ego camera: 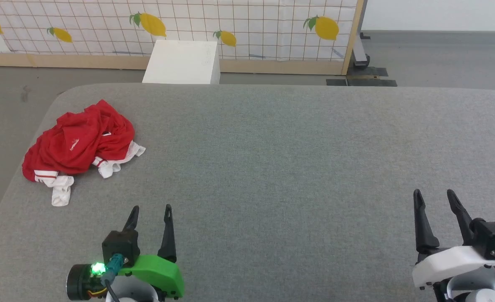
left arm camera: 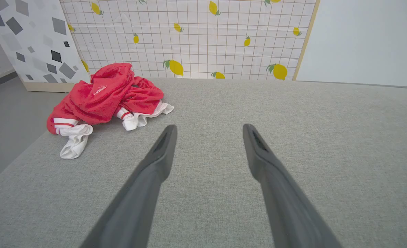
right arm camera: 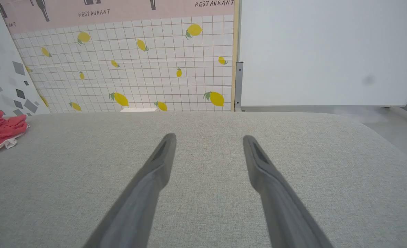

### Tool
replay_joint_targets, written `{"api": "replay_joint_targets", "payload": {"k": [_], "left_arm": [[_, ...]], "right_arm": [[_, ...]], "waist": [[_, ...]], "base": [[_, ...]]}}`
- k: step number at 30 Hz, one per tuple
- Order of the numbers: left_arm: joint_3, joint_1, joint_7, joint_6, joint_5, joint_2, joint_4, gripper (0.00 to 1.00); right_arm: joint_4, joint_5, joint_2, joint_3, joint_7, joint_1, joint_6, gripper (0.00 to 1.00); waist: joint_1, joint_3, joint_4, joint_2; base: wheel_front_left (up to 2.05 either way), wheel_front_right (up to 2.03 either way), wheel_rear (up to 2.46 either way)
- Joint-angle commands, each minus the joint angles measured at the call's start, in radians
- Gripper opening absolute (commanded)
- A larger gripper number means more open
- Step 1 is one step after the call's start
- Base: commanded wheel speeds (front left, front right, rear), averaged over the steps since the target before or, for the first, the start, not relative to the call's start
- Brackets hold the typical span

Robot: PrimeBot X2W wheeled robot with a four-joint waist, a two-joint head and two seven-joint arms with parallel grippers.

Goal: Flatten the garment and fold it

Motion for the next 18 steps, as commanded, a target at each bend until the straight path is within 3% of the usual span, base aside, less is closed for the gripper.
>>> {"api": "replay_joint_targets", "payload": {"k": [1, 18], "left_arm": [[-0.003, -0.015, -0.011, 0.005, -0.01, 0.008, 0.008, 1.0], [-0.022, -0.018, -0.046, 0.011, -0.03, 0.015, 0.04, 1.0]], "right_arm": [[0.006, 0.003, 0.002, -0.006, -0.012, 0.014, -0.001, 1.0], [0.029, 0.002, 0.002, -0.006, -0.047, 0.022, -0.001, 1.0]], "waist": [[0.0, 0.001, 0.0, 0.0], [0.0, -0.005, 0.004, 0.0]], "base": [[0.0, 0.0, 0.0], [0.0, 0.0, 0.0]]}}
